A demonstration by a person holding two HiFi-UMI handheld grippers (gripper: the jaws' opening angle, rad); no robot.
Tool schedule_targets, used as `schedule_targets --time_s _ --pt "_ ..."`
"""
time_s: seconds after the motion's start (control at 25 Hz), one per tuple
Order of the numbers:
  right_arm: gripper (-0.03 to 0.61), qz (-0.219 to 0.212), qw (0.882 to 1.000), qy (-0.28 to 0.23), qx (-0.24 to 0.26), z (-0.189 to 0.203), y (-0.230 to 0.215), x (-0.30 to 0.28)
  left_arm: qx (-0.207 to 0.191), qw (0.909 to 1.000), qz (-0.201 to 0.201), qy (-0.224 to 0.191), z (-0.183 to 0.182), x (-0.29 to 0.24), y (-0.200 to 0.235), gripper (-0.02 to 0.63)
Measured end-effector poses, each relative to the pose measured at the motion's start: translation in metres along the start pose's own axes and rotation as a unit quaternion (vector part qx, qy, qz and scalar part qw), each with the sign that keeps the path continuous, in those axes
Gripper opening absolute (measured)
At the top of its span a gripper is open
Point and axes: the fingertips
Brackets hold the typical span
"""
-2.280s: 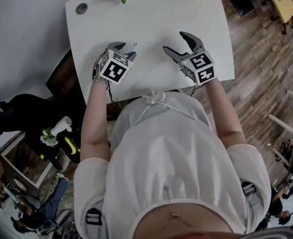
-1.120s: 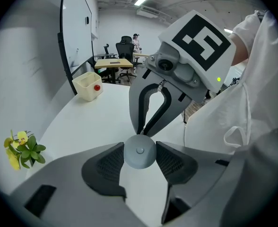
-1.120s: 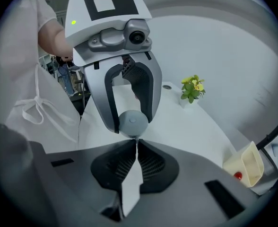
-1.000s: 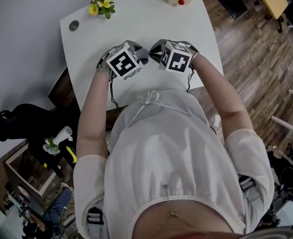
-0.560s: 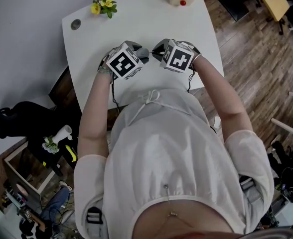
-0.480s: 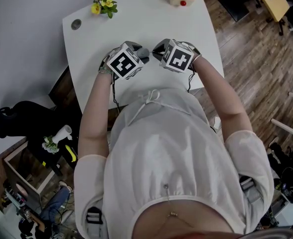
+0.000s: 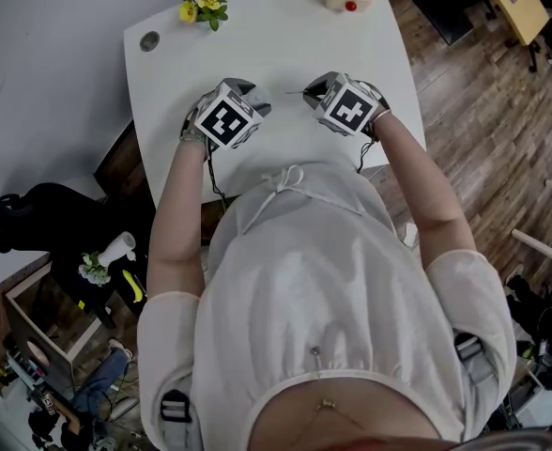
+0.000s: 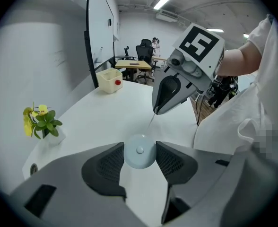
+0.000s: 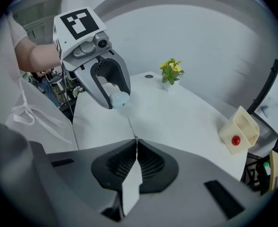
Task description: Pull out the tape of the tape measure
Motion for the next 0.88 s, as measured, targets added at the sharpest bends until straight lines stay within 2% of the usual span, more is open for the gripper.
schedule_targets --time_s 0.28,0.52,0.76,0.88 --pt "0.014 0.000 1.000 -0.001 -0.026 0.005 0.004 -0.006 0.013 0.9999 0.005 -0.005 0.008 -0.003 -0.004 0.227" --pt "0.014 0.003 0.999 -0.008 -0.039 0.008 0.004 -0.001 0.042 0.9984 0.007 -0.036 0.003 -0.001 -0.007 0.227" --pt "0.014 0.062 0.997 0.023 -0.044 0.030 -0.026 0.013 0.050 0.9982 -0.026 -0.020 0.018 0.003 0.008 0.227" --pt "0.014 0.065 0.995 0.019 -0.073 0.037 -0.032 0.018 0.068 0.9969 -0.029 -0.028 0.020 0.008 0.012 0.227"
Point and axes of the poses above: the fingertips, and each gripper's own axes: x backward along the fingers, y to its left, z out of its underside, and after that the axes turned 7 degrees about -y, right-handed
